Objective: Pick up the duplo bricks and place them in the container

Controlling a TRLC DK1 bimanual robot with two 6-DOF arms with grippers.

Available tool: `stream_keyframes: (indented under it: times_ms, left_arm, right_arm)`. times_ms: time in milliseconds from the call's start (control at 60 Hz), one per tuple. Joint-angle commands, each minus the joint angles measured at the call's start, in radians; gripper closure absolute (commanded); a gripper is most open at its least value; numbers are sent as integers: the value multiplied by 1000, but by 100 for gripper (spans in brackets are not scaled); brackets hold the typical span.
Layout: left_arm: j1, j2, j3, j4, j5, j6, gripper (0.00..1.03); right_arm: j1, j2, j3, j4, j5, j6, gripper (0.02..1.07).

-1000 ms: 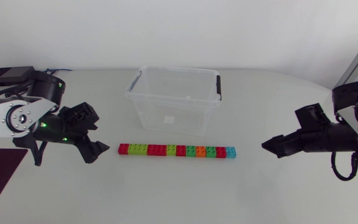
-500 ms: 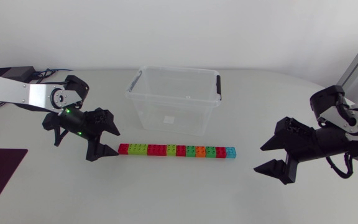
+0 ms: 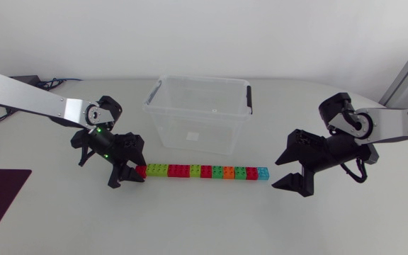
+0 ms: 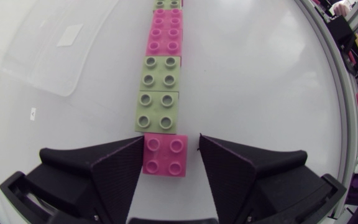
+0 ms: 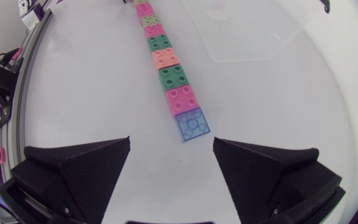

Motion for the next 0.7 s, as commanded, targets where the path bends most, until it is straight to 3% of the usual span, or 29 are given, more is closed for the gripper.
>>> stream_keyframes:
  times_ms: [0,317,417,450,683]
  left_arm:
    - [-8,51,52,-66,-20,18,61]
    - [6,-104,102,-242,-23,6,68]
    - [9,-200,116,-298,-3,7,68]
    - [7,-260,132,-328,30,6,68]
    - [-17,-352,271,-321,169,-126,68]
  right_arm:
    - [22,52,33,20,15,-41,12]
    - [69,215,120,80,61,-53,35]
    - [94,241,126,101,82,-52,58]
    - [102,248,126,109,88,-52,69]
    - [111,285,116,91,130,-61,80]
